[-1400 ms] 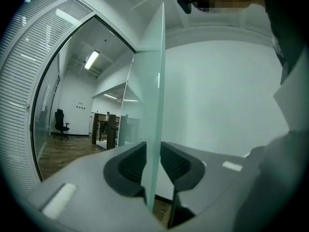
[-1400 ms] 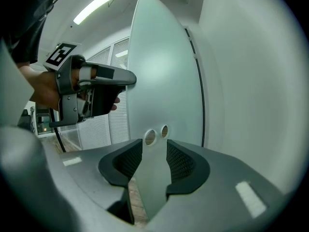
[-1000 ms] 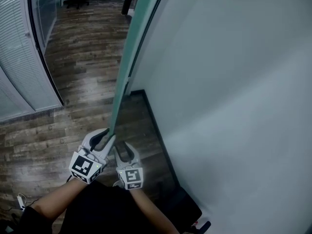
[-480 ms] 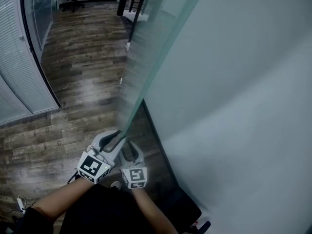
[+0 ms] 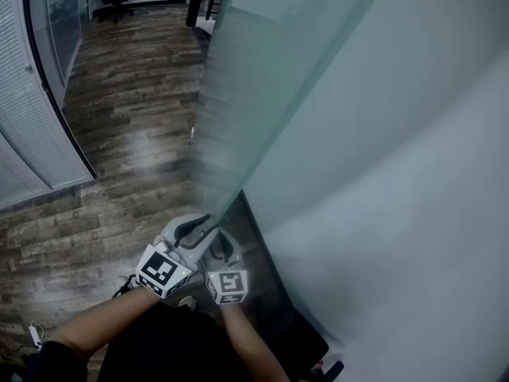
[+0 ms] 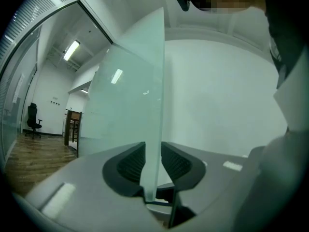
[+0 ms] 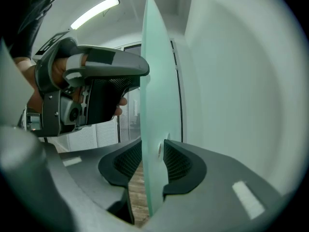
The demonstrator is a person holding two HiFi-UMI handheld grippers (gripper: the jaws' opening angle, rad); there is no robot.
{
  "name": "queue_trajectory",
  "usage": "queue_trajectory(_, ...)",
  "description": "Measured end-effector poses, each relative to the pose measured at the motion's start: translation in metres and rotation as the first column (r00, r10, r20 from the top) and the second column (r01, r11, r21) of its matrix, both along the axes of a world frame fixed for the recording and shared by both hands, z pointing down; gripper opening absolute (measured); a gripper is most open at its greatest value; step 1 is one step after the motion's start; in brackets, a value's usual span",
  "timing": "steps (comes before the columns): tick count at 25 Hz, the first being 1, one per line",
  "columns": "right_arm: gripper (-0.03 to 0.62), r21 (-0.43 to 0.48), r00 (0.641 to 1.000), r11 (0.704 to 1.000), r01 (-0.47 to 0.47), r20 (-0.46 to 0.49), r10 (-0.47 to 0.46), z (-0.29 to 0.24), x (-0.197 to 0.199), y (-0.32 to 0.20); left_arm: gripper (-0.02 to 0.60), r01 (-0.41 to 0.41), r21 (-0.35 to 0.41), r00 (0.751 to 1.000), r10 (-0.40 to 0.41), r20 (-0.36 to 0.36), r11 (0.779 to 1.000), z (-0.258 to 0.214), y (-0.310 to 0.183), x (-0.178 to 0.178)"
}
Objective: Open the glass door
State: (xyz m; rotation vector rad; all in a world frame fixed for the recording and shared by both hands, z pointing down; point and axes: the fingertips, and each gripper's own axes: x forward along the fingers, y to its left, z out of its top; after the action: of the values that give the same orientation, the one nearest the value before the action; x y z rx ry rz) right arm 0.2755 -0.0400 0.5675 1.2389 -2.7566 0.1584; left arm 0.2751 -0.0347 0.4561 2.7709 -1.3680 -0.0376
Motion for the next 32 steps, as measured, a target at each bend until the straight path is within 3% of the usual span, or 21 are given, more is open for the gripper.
queue_trajectory(2, 0.121, 0.001, 1.0, 1.0, -0.004, 0.0, 0.004, 0.0, 0.004, 0.001, 0.098, -0.025, 0.02, 1.0, 0.024, 0.008, 0.999, -0.003, 0.002, 0.005)
queue_trajectory(7, 0.116, -0.006, 1.0, 1.0, -0.023, 0.001, 0.023, 0.0, 0.016, -0.005, 0.098, -0.009, 0.018, 1.0, 0.01, -0.029, 1.0, -0.004, 0.005, 0.006)
queue_trajectory(9, 0.075, -0.01, 0.999, 0.999, -0.039, -0.004, 0.039, 0.002, 0.027, -0.01, 0.071, -0.005, -0.002, 1.0, 0.005, -0.031, 1.0, 0.004, 0.009, 0.006)
queue_trajectory(12, 0.071, -0.001, 0.999, 0.999, -0.038, -0.02, 0.038, 0.002, 0.038, -0.014, 0.039, 0.002, -0.027, 0.999, -0.003, -0.036, 1.0, 0.016, 0.017, 0.004)
queue_trajectory(14, 0.071, -0.004, 0.999, 1.0, -0.029, -0.025, 0.029, 0.002, 0.046, -0.018, 0.002, -0.025, -0.033, 0.998, 0.023, -0.057, 0.999, 0.018, 0.023, 0.009)
queue_trajectory(18, 0.071, -0.018, 0.999, 1.0, -0.021, -0.04, 0.021, 0.007, 0.066, -0.023, 0.0, -0.113, -0.026, 0.991, 0.111, -0.069, 0.993, 0.025, 0.043, 0.032)
queue_trajectory(26, 0.054, -0.008, 0.99, 0.991, -0.135, -0.037, 0.135, 0.011, 0.11, -0.033, 0.0, -0.214, -0.116, 0.976, 0.206, -0.074, 0.97, 0.066, 0.063, 0.053)
queue_trajectory(32, 0.048, -0.019, 0.976, 0.978, -0.21, -0.057, 0.208, 0.011, 0.147, -0.051, 0.0, -0.246, -0.154, 0.967, 0.23, -0.111, 0.957, 0.073, 0.037, 0.05)
